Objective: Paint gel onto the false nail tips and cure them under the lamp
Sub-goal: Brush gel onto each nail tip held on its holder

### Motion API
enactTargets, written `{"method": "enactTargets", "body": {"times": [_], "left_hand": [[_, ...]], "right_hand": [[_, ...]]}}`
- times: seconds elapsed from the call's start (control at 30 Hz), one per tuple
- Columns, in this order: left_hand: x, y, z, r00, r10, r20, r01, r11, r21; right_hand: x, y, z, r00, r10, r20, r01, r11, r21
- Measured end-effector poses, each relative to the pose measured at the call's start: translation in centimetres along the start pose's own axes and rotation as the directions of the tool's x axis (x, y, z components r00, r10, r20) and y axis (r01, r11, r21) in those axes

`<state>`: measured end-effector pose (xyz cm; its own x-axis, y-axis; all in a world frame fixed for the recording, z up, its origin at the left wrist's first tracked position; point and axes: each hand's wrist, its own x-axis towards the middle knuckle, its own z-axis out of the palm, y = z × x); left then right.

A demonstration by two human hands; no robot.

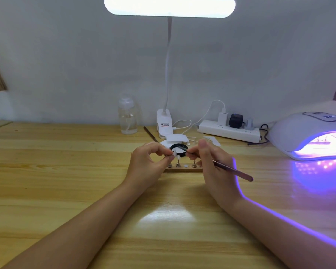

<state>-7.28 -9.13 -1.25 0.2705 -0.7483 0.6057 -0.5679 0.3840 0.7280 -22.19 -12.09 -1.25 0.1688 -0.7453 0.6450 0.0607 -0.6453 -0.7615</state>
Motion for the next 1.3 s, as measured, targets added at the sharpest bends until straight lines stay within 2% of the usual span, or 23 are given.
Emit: {"method": "enactTargets", "body": {"times": [0.17, 0.23, 0.3, 0.43, 0.57, 0.73, 0.87, 0.97, 1.03, 1.17, 1.3], "left_hand": [[0.03, 0.01, 0.0, 1.0, 0.004, -0.013, -0.004, 1.0, 0.004], [0.01, 0.07, -0.02, 1.0, 0.008, -0.003, -0.008, 1.0, 0.006], [-0.04, 0.13, -0.05, 1.0, 0.01, 0.001, -0.01, 1.0, 0.005], [-0.11, 0.19, -0.1, 1.0, -0.001, -0.01, 0.002, 1.0, 0.004], [-0.07, 0.14, -0.09, 1.0, 0.007, -0.006, -0.007, 1.0, 0.021], [-0.05, 0.24, 0.0, 1.0, 0.0, -0.01, 0.0, 1.0, 0.021], [-0.05, 0.32, -0.05, 1.0, 0.004, -0.002, -0.004, 1.0, 0.026], [-0.12, 0.4, -0.06, 1.0, 0.001, -0.003, -0.001, 1.0, 0.019], [-0.09, 0.39, -0.07, 1.0, -0.002, -0.004, 0.002, 1.0, 0.016], [-0.08, 0.43, -0.04, 1.0, -0.005, 0.014, 0.005, 1.0, 0.018], [-0.11, 0.44, 0.0, 1.0, -0.007, 0.003, 0.007, 1.0, 0.01]], "right_hand": [[-0.21, -0.1, 0.2, 0.998, 0.069, 0.005, -0.07, 0.993, 0.098], [-0.13, -0.01, 0.12, 1.0, 0.021, -0.022, -0.02, 0.999, 0.042], [-0.04, -0.09, 0.08, 1.0, -0.013, 0.011, 0.013, 0.999, -0.035], [-0.32, -0.29, 0.31, 0.997, 0.077, 0.023, -0.079, 0.995, 0.061], [-0.12, -0.18, 0.16, 1.0, 0.001, 0.01, -0.001, 1.0, -0.016], [-0.35, -0.13, 0.24, 0.998, 0.065, 0.019, -0.066, 0.996, 0.064], [-0.06, -0.03, 0.02, 1.0, -0.007, 0.016, 0.008, 0.999, -0.046], [-0.33, -0.24, 0.17, 0.997, 0.066, 0.049, -0.067, 0.997, 0.028], [-0.33, -0.26, 0.18, 0.998, 0.062, 0.028, -0.064, 0.996, 0.059], [-0.03, -0.04, 0.01, 1.0, 0.007, 0.025, -0.006, 0.999, -0.032], [-0.38, -0.04, 0.11, 0.997, 0.064, 0.031, -0.067, 0.995, 0.074]]}}
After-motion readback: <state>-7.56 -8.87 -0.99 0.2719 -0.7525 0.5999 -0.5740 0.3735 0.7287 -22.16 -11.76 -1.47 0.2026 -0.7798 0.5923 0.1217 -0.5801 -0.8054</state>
